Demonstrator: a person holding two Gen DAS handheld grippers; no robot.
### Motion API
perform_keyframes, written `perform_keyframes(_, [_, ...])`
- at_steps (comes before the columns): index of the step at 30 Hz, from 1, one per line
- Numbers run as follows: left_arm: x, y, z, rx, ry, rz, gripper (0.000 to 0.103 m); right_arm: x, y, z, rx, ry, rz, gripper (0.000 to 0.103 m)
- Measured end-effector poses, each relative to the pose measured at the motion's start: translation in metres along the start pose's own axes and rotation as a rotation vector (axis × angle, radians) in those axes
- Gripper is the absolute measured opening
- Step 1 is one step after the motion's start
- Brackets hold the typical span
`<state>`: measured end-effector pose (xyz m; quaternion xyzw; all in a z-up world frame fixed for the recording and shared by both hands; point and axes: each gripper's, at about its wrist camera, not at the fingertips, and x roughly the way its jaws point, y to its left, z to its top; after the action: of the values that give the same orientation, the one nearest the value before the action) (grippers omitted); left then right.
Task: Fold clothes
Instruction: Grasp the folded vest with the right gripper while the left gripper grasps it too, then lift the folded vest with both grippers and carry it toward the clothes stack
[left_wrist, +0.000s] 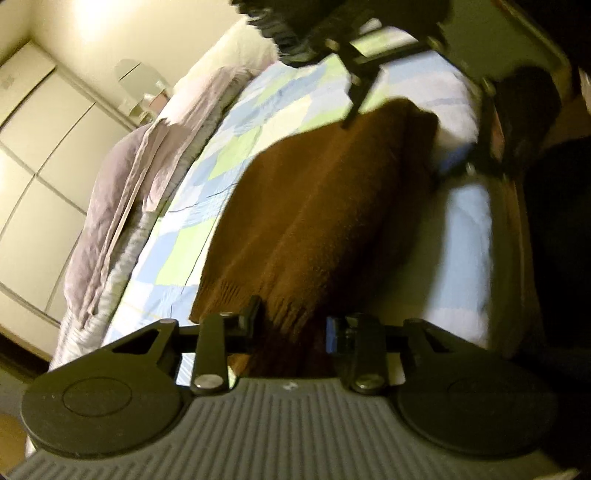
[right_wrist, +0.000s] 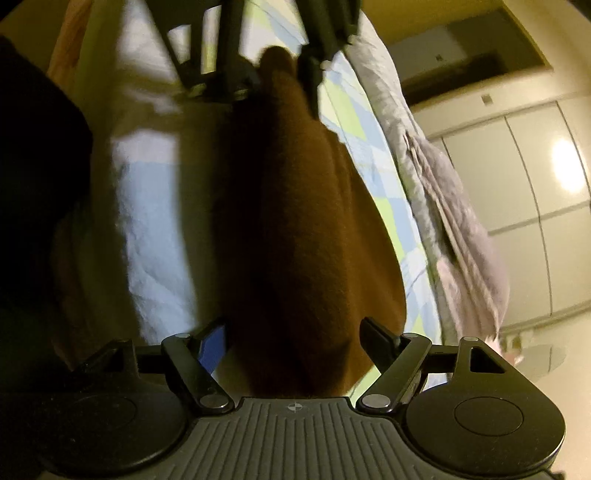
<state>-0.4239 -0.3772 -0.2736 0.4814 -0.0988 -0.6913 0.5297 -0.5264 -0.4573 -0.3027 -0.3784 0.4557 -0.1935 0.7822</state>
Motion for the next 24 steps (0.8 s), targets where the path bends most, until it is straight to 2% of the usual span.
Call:
perform_keyframes(2, [0.000,-0.002,0.001,0.028,0.003,0.012,0.031,0.002,-0.001,-0.001,0.007,-0.005,-0.003,0.077])
perform_keyframes(3, [0.000,-0.003,0.001,0.042,0.004,0.018,0.033,0.003,-0.001,-0.002,0.010,-0.008,-0.004,0.069])
perform_keyframes(4, [-0.001,-0.004,0.001,0.060,0.006,0.027,0.041,0.004,-0.002,-0.003,0.013,-0.010,-0.006,0.041])
perform_keyframes(7, [-0.001,-0.025,-0.003,0.182,0.007,0.097,0.061,0.008,-0.003,-0.004,0.023,-0.018,-0.010,0.036])
perform_keyframes(9, [0.005,-0.034,-0.006,0.263,0.016,0.096,0.062,0.010,-0.004,-0.006,0.030,-0.023,-0.013,0.033])
perform_keyframes(10, [0.008,-0.038,-0.007,0.299,0.020,0.094,0.061,0.010,-0.005,-0.007,0.036,-0.028,-0.013,0.032])
perform_keyframes(12, [0.011,-0.034,-0.005,0.304,0.034,0.063,0.051,0.007,-0.007,-0.009,0.054,-0.045,0.001,0.031])
perform_keyframes(14, [0.013,-0.030,-0.004,0.310,0.048,0.033,0.025,0.003,-0.012,-0.010,0.071,-0.065,0.024,0.029])
perform_keyframes(17, [0.017,-0.023,-0.001,0.316,0.068,-0.013,0.020,-0.005,-0.028,-0.008,0.121,-0.065,0.088,0.025])
perform_keyframes(21, [0.003,0.010,0.016,0.239,0.093,-0.108,0.018,-0.021,-0.058,0.001,0.150,-0.048,0.155,0.023])
perform_keyframes(24, [-0.022,0.046,0.041,0.181,0.103,-0.187,0.018,-0.046,-0.086,0.012,0.158,-0.028,0.208,0.022])
